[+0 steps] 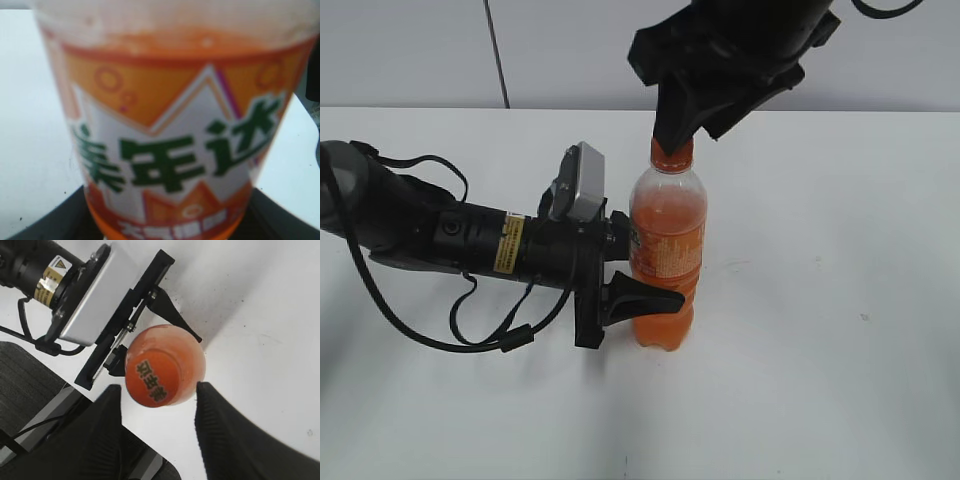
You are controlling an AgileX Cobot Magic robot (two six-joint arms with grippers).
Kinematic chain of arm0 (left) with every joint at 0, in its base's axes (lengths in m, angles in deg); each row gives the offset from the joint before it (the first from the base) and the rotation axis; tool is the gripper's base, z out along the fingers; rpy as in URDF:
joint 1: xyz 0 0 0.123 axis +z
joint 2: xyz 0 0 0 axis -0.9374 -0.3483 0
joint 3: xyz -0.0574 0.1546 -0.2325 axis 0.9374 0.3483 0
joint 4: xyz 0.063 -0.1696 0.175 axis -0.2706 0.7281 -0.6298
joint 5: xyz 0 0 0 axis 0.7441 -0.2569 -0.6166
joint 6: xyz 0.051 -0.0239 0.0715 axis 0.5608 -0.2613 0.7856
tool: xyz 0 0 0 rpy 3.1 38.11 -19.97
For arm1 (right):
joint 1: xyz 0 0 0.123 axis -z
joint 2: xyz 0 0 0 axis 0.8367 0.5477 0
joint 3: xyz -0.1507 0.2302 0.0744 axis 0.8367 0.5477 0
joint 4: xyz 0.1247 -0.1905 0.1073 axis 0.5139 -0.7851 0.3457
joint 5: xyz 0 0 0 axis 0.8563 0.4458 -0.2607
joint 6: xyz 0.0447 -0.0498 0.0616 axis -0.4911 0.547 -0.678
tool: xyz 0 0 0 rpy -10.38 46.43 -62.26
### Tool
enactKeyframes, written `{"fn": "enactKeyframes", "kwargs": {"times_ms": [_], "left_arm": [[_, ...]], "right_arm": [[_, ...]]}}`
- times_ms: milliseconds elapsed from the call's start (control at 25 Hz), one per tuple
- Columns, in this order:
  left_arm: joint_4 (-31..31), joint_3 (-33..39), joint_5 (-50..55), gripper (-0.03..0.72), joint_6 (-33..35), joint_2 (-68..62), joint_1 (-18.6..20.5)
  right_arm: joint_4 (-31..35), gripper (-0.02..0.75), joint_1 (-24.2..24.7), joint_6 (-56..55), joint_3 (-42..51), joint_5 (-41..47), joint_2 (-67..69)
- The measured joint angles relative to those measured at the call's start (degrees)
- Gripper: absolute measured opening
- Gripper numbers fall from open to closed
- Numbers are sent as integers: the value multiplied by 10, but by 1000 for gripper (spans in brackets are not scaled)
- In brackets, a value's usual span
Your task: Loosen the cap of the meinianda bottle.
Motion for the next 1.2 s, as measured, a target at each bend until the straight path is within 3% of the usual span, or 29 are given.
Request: {"fn": "enactKeyframes", "kwargs": {"times_ms": [680,880,1080,1200], "left_arm": [[0,0,1,400,0,0,0],[0,0,1,400,0,0,0],[0,0,1,400,0,0,0],[1,0,1,400,0,0,0]], "right_arm": [[14,409,0,-16,-17,1,44],[13,302,0,-14,-17,1,46],[12,301,0,17,-17,2,46],[11,284,0,128,-18,2,46]]}}
